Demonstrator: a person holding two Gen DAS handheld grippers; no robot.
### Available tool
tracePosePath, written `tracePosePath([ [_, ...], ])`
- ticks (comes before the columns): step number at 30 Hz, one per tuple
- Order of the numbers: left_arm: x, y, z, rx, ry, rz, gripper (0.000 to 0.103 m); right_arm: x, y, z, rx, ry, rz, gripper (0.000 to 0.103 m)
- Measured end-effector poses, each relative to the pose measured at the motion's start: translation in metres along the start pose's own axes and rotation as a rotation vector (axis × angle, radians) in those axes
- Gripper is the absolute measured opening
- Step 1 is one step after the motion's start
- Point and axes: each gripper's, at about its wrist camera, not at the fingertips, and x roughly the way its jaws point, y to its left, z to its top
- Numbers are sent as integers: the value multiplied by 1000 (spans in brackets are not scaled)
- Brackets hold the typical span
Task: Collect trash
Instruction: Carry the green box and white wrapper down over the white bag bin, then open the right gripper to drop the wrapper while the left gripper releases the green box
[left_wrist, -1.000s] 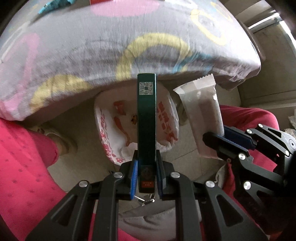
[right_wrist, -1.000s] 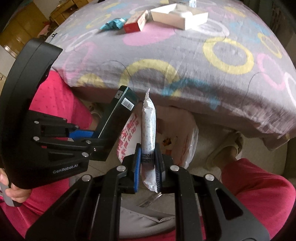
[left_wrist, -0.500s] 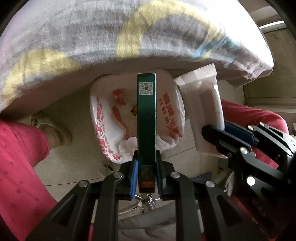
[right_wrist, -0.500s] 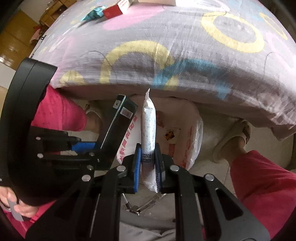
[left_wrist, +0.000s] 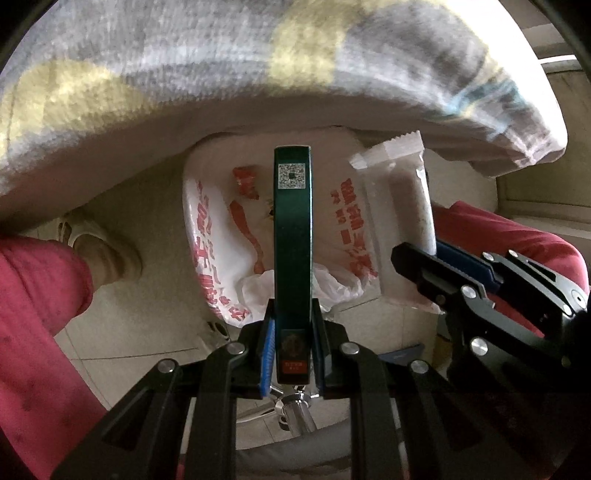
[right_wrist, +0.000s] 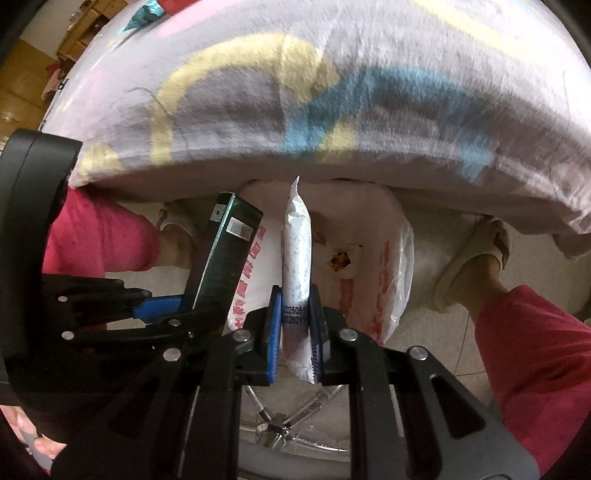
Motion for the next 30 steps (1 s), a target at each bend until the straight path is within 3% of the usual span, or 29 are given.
tracePosePath([
  [19,20,13,15,-59,52,22,18,20,-8,8,74,23,5,15],
  [22,21,15,15,-66,55,30,26,20,-8,8,77,21,6,15],
  [30,17,14,12,-65,42,44,28,18,-6,8,79,11,6,21],
])
